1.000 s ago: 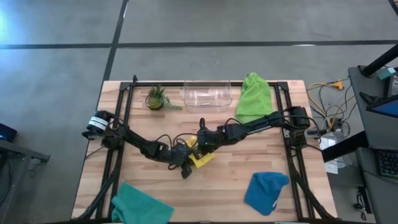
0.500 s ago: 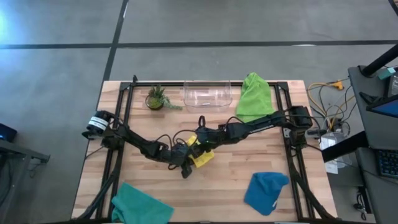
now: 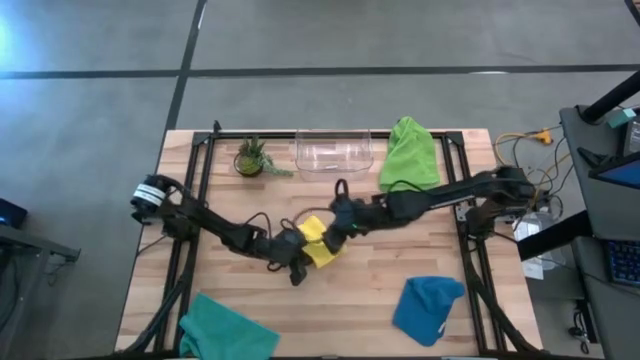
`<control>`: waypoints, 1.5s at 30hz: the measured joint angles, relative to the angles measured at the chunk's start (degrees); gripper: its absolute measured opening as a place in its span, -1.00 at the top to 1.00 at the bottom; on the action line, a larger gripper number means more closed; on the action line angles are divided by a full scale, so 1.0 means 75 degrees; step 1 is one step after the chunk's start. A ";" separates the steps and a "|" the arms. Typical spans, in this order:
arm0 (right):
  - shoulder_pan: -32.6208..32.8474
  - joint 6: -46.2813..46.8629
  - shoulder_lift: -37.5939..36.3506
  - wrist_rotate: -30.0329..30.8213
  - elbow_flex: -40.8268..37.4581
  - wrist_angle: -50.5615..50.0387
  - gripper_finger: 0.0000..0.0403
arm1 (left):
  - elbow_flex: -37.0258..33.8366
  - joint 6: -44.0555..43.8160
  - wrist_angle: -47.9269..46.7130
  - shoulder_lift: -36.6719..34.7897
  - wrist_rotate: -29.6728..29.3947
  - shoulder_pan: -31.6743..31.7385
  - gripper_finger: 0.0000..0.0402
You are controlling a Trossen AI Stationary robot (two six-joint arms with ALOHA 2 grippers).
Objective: Fold microfiber towels
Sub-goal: Fold the yellow microfiber towel
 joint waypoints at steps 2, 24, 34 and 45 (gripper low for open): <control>0.0209 -0.0135 -0.0195 0.0176 -0.0104 -0.0215 0.18 | -0.0120 -0.0003 -0.0008 -0.0300 -0.0002 0.0000 1.00; 0.0534 0.2676 -0.0117 0.1320 -0.3241 0.3248 0.58 | -0.0656 -0.0026 -0.0990 -0.1992 -0.0458 0.1008 1.00; 0.0333 0.1918 0.0736 0.0731 -0.2272 0.3188 0.69 | -0.0738 -0.0023 -0.0910 -0.1959 -0.0133 0.1349 1.00; 0.0331 0.1053 0.1474 -0.0354 -0.1032 0.2232 0.69 | -0.0765 -0.0020 -0.0909 -0.1936 -0.0115 0.1349 1.00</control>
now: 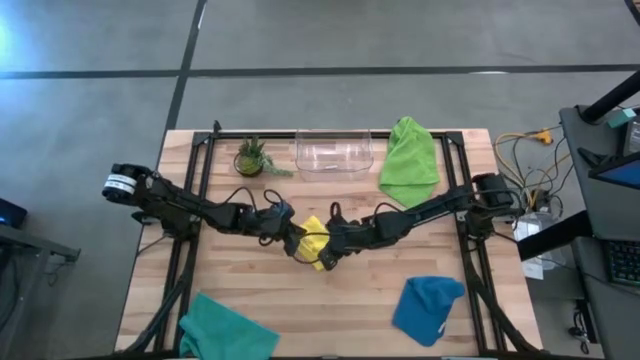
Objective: Fold microfiber towels
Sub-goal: Fold the yellow microfiber towel
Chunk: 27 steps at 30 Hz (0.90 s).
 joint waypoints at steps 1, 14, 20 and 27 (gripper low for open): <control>0.0002 -0.0040 0.0078 -0.0017 0.0053 -0.0045 0.69 | -0.0005 0.0000 -0.0002 0.0000 0.0000 0.0000 1.00; 0.0055 -0.0180 0.1068 -0.0893 0.0807 -0.0023 0.69 | -0.0067 0.0000 0.0006 0.0003 0.0000 0.0000 1.00; 0.0035 -0.0183 0.1259 -0.0928 0.1134 -0.0080 0.69 | -0.0069 -0.0001 0.0014 0.0003 0.0000 0.0000 1.00; 0.0035 -0.0560 0.0498 -0.0798 0.1094 -0.0076 0.68 | -0.0087 -0.0003 0.0014 0.0003 0.0000 0.0000 1.00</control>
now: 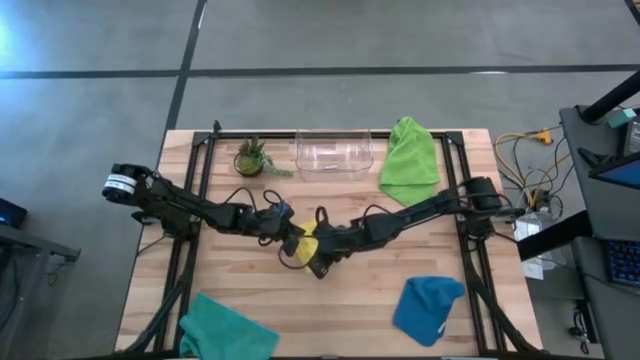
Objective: Fold microfiber towels
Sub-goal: Fold the yellow microfiber towel, then put the yellow microfiber towel into the transparent bin
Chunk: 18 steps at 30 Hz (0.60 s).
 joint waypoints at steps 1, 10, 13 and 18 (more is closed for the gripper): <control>0.0000 -0.0073 -0.0104 0.0090 -0.0007 -0.0004 0.67 | -0.0001 0.0000 -0.0003 0.0000 0.0000 0.0000 1.00; -0.0039 -0.0479 -0.0293 0.0426 -0.0042 -0.1059 0.76 | -0.0006 0.0003 0.0028 0.0141 0.0272 0.0000 1.00; -0.0035 -0.0722 -0.0125 0.0502 -0.0068 -0.1141 0.84 | 0.0058 0.0003 0.0042 0.0463 0.0428 0.0000 1.00; -0.0035 -0.0822 0.0128 0.0494 -0.0068 -0.0827 0.94 | 0.0143 -0.0003 0.0055 0.1147 0.0446 -0.0002 1.00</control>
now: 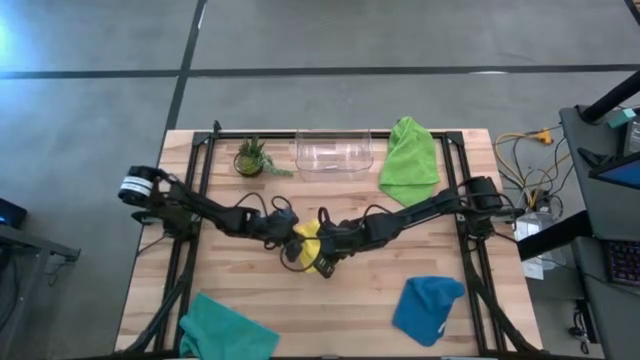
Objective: Fold microfiber towels
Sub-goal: Put the yellow microfiber towel into the transparent bin
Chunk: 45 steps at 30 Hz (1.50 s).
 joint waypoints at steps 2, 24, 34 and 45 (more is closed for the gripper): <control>0.0000 -0.0043 0.0086 -0.0031 0.0001 0.0090 0.95 | 0.0017 -0.0126 0.0014 0.0226 -0.0017 0.0002 1.00; 0.0105 -0.0940 0.0678 -0.0638 0.0009 0.1070 0.96 | 0.0023 -0.0594 0.0211 0.0290 -0.0472 0.0002 1.00; 0.0128 -0.1018 0.0534 -0.0780 0.0003 0.1095 0.96 | 0.0023 -0.0594 0.0275 0.0290 -0.0484 0.0002 1.00; 0.0728 -0.3128 0.0199 -0.0387 0.0009 0.0784 0.48 | 0.0023 -0.0554 0.0283 0.0287 -0.0481 -0.0001 1.00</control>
